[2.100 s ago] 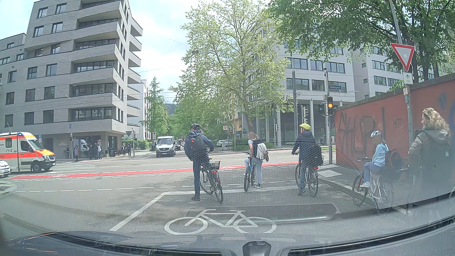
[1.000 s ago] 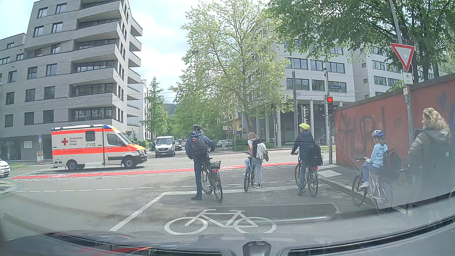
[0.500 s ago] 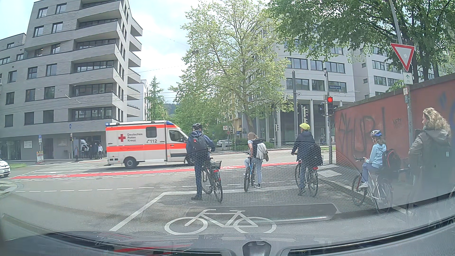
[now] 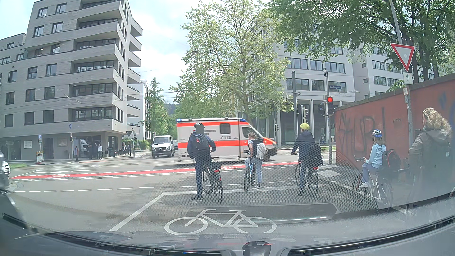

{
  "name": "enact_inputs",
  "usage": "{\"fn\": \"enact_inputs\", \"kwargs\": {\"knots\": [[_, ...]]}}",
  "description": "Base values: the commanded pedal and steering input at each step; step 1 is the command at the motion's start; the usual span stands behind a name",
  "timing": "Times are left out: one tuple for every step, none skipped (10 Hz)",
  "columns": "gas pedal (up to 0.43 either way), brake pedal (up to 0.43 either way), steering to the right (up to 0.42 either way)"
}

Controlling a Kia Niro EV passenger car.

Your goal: Follow the waypoints while adhering to traffic rules and regulations

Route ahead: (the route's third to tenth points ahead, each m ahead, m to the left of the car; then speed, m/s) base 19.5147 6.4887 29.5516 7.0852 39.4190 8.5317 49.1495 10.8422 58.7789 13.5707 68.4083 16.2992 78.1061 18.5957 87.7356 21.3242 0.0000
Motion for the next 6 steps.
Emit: {"fn": "enact_inputs", "kwargs": {"knots": [[0.0,0.262,-0.015],[0.0,0.268,-0.015],[0.0,0.268,-0.015],[0.0,0.268,-0.015],[0.0,0.268,-0.015],[0.0,0.262,-0.015]]}}
